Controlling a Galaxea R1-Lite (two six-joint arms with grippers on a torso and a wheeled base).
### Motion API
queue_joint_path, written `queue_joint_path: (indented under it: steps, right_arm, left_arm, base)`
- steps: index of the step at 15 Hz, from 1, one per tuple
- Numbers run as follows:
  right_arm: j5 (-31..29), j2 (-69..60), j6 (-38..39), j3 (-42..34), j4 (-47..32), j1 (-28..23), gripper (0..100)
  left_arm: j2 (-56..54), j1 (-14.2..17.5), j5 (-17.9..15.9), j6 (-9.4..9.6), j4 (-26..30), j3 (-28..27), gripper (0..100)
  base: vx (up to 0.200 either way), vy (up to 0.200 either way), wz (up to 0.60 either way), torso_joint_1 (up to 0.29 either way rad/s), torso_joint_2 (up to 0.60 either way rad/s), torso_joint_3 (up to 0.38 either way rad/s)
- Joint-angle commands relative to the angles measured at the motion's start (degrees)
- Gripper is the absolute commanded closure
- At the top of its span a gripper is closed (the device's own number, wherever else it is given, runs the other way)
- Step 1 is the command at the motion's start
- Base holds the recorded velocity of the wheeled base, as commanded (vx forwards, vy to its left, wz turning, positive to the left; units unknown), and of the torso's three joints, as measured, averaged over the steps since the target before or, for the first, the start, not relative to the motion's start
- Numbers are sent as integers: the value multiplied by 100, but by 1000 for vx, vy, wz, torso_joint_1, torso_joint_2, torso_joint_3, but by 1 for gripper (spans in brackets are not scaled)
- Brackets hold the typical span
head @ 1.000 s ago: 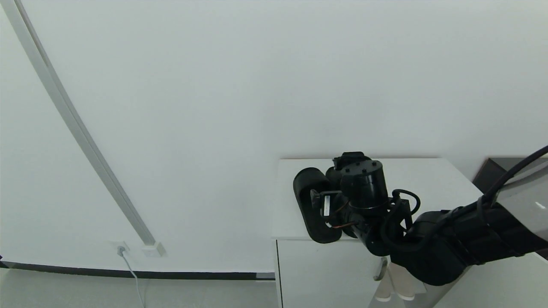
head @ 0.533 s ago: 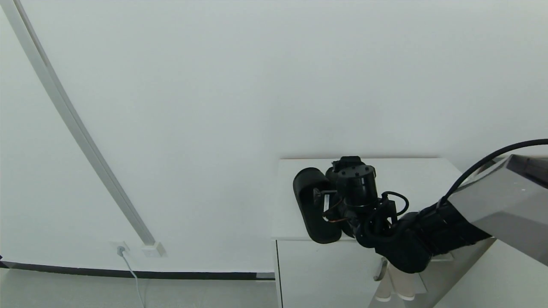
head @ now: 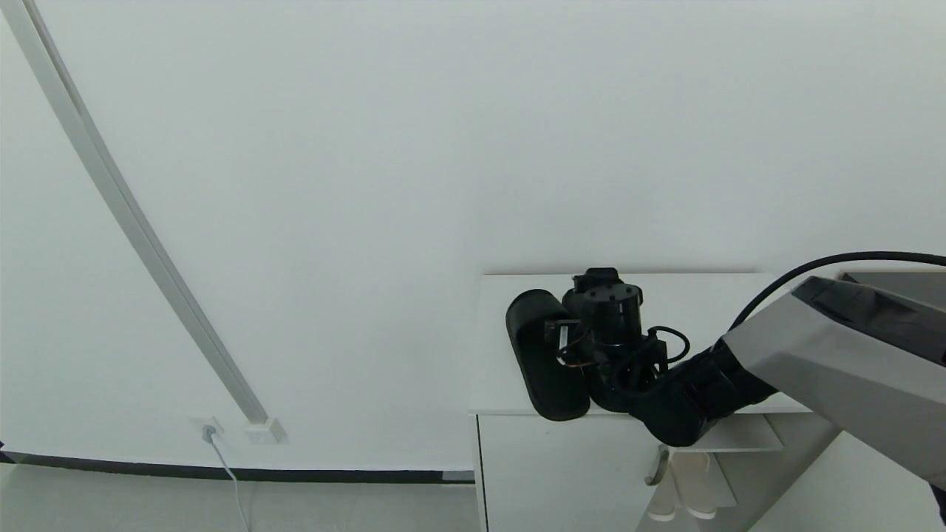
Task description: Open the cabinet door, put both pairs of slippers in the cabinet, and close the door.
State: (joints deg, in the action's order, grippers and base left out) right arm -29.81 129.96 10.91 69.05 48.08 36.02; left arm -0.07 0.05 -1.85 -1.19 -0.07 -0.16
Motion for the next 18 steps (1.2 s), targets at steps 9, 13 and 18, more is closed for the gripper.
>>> queue_joint_path:
  steps: [9,13,18]
  right_arm:
    - [1,249,-168,12,219,-8,100]
    - [19,-112,-159,-190,228,45,100]
    - [1416,-1825,-159,-1869,369,485,100]
  left_arm:
    - [7,4,10,-4,-1,-2,100]
    - [7,4,1,-4,-1,-2,100]
    - [7,4,10,-4,-1,7,100]
  base:
    - [0,0,0,0,0,0]
    - [0,0,0,0,0,0]
    - [0,0,0,0,0,0]
